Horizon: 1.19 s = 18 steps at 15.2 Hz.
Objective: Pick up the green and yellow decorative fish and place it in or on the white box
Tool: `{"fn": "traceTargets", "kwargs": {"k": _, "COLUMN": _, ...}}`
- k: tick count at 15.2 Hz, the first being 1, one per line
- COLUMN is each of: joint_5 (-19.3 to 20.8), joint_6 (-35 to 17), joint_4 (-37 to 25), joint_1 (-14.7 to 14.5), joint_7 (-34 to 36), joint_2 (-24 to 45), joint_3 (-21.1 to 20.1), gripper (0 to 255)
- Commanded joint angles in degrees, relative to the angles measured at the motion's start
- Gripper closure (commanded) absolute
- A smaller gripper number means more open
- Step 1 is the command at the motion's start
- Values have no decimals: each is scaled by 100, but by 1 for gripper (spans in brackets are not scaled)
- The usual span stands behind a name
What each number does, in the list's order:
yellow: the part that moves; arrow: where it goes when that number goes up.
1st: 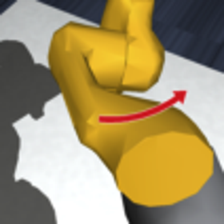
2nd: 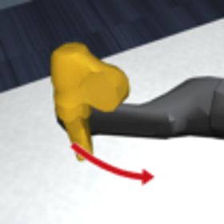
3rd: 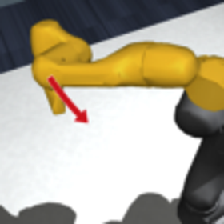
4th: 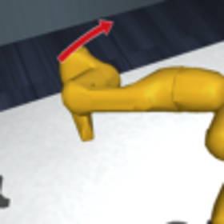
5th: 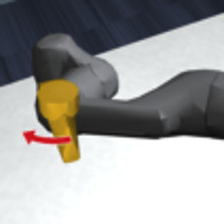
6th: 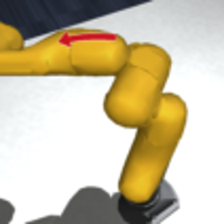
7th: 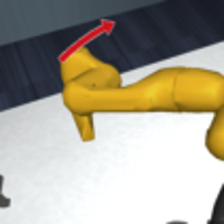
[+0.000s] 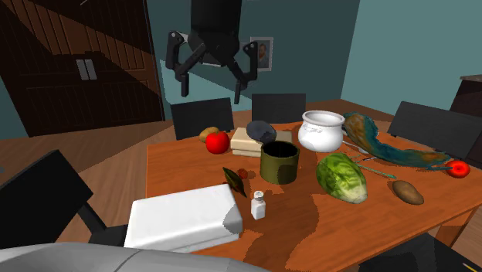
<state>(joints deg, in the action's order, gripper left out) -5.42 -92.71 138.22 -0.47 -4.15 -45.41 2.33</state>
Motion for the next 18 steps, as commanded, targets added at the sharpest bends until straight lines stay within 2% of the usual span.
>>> {"fn": "traceTargets", "kwargs": {"k": 1, "joint_5": 0, "joint_6": 0, "joint_4": 0, "joint_1": 0, "joint_7": 0, "joint_2": 0, "joint_3": 0, "gripper": 0}}
{"fn": "traceTargets", "kwargs": {"k": 10, "joint_5": 494, "joint_6": -1296, "joint_4": -258, "joint_1": -59, "joint_7": 501, "joint_2": 1891, "joint_3": -769, "gripper": 0}}
{"fn": "traceTargets", "kwargs": {"k": 18, "joint_5": 1408, "joint_6": -2017, "joint_4": -994, "joint_1": -14, "joint_7": 1253, "joint_2": 3819, "joint_3": -1292, "gripper": 0}}
